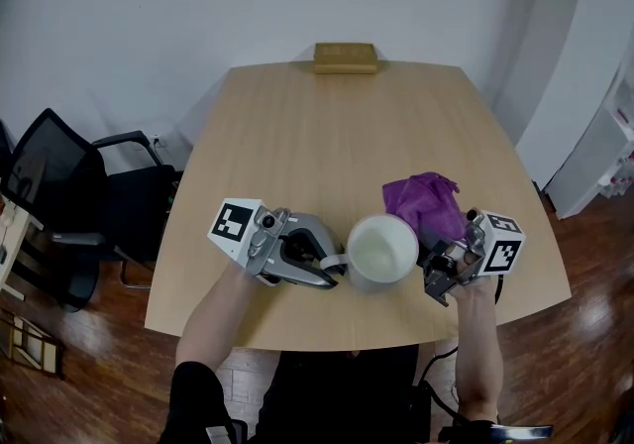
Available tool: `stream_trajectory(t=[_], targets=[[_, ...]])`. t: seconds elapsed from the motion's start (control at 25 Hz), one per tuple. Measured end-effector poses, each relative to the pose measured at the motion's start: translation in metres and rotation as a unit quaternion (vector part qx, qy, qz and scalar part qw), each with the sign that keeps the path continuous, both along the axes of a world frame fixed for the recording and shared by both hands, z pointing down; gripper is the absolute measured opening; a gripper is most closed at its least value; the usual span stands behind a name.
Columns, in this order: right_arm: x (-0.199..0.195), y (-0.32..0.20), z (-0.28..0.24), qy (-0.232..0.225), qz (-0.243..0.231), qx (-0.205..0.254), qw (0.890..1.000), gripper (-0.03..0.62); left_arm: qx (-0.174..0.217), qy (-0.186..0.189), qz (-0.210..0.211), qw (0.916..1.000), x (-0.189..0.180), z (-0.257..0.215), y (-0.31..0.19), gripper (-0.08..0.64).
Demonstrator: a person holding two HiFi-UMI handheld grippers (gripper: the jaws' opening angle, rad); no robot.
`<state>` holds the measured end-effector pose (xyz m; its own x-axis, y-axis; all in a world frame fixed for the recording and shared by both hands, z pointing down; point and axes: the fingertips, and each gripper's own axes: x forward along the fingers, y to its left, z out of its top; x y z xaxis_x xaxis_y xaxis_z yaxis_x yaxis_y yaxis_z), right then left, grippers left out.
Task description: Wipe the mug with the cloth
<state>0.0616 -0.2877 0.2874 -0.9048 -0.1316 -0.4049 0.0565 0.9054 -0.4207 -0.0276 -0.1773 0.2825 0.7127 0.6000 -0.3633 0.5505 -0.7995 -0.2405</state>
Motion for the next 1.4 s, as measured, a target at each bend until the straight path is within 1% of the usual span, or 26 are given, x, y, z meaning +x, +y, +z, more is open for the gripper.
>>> stream_trajectory(t=[0.12, 0.16, 0.2, 0.24, 0.28, 0.36, 0.44, 0.48, 0.56, 0.72, 0.8, 0.88, 0.96, 1.0, 1.04, 1.08, 1.12, 1.16, 1.2, 1.24, 1.28, 1.32, 1.4], targets=[[-0.022, -0.004, 0.043, 0.072, -0.004, -0.028, 0.997, 0.081, 0.011, -0.007, 0.013, 0.9998, 0.002, 0.003, 0.009, 0.073], [-0.025, -0.005, 0.051, 0.090, 0.001, -0.030, 0.996, 0.081, 0.013, -0.010, 0.014, 0.9998, 0.004, 0.004, 0.011, 0.070], [-0.023, -0.005, 0.051, 0.095, 0.008, -0.025, 0.995, 0.081, 0.013, -0.012, 0.015, 0.9997, 0.006, 0.005, 0.012, 0.064], [-0.017, -0.005, 0.044, 0.087, 0.012, -0.015, 0.996, 0.081, 0.012, -0.012, 0.015, 0.9997, 0.007, 0.005, 0.012, 0.063], [-0.009, -0.003, 0.030, 0.064, 0.012, 0.000, 0.998, 0.083, 0.012, -0.012, 0.016, 0.9997, 0.008, 0.005, 0.012, 0.063], [0.012, 0.008, -0.010, -0.001, -0.005, 0.038, 0.999, 0.081, 0.012, -0.010, 0.018, 0.9997, 0.006, 0.005, 0.012, 0.061], [0.026, 0.024, -0.045, -0.057, -0.036, 0.070, 0.995, 0.081, 0.013, -0.009, 0.024, 0.9996, 0.004, 0.003, 0.013, 0.061], [0.028, 0.030, -0.055, -0.074, -0.053, 0.077, 0.993, 0.081, 0.015, -0.009, 0.028, 0.9995, 0.004, 0.004, 0.015, 0.063], [0.022, 0.037, -0.058, -0.078, -0.084, 0.071, 0.991, 0.081, 0.021, -0.011, 0.037, 0.9990, 0.005, 0.005, 0.019, 0.063], [-0.011, 0.040, -0.020, -0.041, -0.134, 0.020, 0.990, 0.081, 0.025, -0.018, 0.051, 0.9982, 0.008, 0.009, 0.026, 0.064], [-0.028, 0.037, 0.008, 0.000, -0.139, -0.005, 0.990, 0.081, 0.023, -0.019, 0.056, 0.9980, 0.008, 0.009, 0.026, 0.064], [-0.041, 0.030, 0.034, 0.056, -0.127, -0.021, 0.990, 0.081, 0.025, -0.024, 0.055, 0.9979, 0.010, 0.009, 0.027, 0.064], [-0.043, 0.021, 0.050, 0.105, -0.093, -0.019, 0.990, 0.081, 0.025, -0.029, 0.053, 0.9979, 0.012, 0.011, 0.027, 0.064], [-0.039, 0.017, 0.051, 0.118, -0.070, -0.010, 0.991, 0.083, 0.025, -0.031, 0.053, 0.9978, 0.013, 0.012, 0.027, 0.063], [-0.033, 0.013, 0.044, 0.113, -0.052, 0.001, 0.992, 0.083, 0.024, -0.033, 0.053, 0.9978, 0.013, 0.013, 0.027, 0.061], [-0.024, 0.012, 0.030, 0.087, -0.044, 0.014, 0.995, 0.083, 0.024, -0.034, 0.053, 0.9977, 0.013, 0.014, 0.027, 0.060], [-0.014, 0.014, 0.009, 0.043, -0.048, 0.027, 0.998, 0.081, 0.023, -0.035, 0.053, 0.9977, 0.012, 0.014, 0.026, 0.058], [-0.004, 0.019, -0.014, -0.007, -0.061, 0.040, 0.997, 0.081, 0.023, -0.036, 0.054, 0.9977, 0.011, 0.014, 0.026, 0.058], [0.004, 0.025, -0.034, -0.049, -0.077, 0.049, 0.995, 0.081, 0.023, -0.037, 0.054, 0.9976, 0.010, 0.014, 0.025, 0.058], [0.007, 0.031, -0.047, -0.075, -0.092, 0.054, 0.991, 0.081, 0.026, -0.038, 0.054, 0.9975, 0.010, 0.015, 0.025, 0.058], [0.006, 0.037, -0.054, -0.087, -0.107, 0.054, 0.989, 0.081, 0.029, -0.041, 0.055, 0.9972, 0.011, 0.016, 0.026, 0.058], [0.003, 0.042, -0.056, -0.088, -0.120, 0.051, 0.988, 0.081, 0.034, -0.044, 0.056, 0.9969, 0.012, 0.017, 0.028, 0.058], [-0.009, 0.049, -0.048, -0.069, -0.140, 0.033, 0.987, 0.081, 0.045, -0.052, 0.058, 0.9959, 0.015, 0.021, 0.033, 0.059]])
